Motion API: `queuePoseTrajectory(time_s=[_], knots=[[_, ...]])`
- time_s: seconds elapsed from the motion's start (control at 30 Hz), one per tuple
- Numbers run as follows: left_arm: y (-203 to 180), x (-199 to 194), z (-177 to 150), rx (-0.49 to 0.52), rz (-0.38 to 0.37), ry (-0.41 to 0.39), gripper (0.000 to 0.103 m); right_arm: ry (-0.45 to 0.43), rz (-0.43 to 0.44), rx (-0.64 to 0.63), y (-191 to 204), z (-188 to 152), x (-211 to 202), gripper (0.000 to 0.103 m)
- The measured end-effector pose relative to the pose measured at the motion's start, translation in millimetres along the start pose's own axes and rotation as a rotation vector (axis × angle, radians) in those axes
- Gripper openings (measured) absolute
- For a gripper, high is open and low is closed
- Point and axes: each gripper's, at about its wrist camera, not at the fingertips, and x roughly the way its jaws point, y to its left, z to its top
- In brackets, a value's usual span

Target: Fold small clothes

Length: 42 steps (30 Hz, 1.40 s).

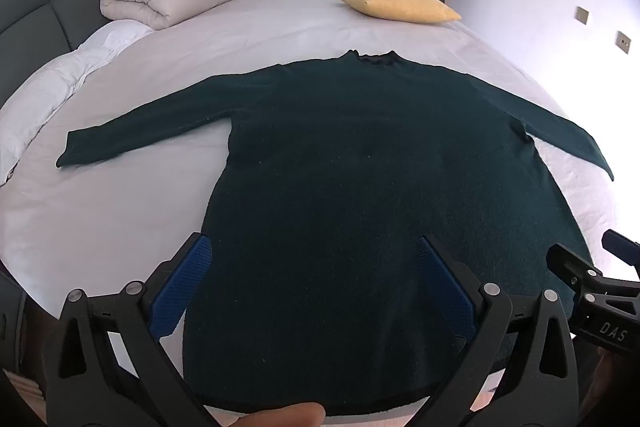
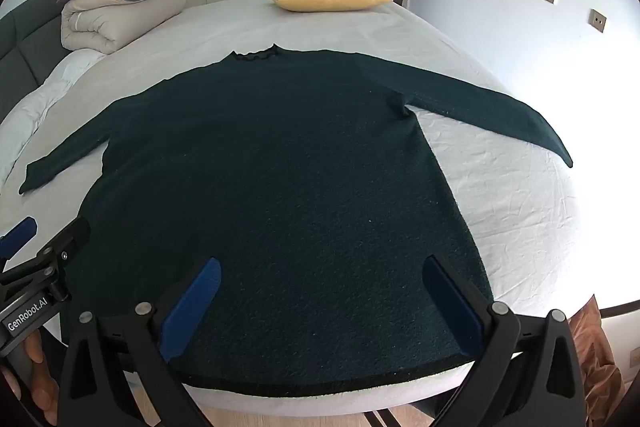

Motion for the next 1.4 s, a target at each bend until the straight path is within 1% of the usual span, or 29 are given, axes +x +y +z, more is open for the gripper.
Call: queuePoseTrajectory(time_s=[1.4], knots=[[2.6, 2.7, 0.9, -0.002, -0.001, 0.006, 0.103, -0.004, 0.000, -0.006, 0.5, -5.5, 2.5, 0.103]])
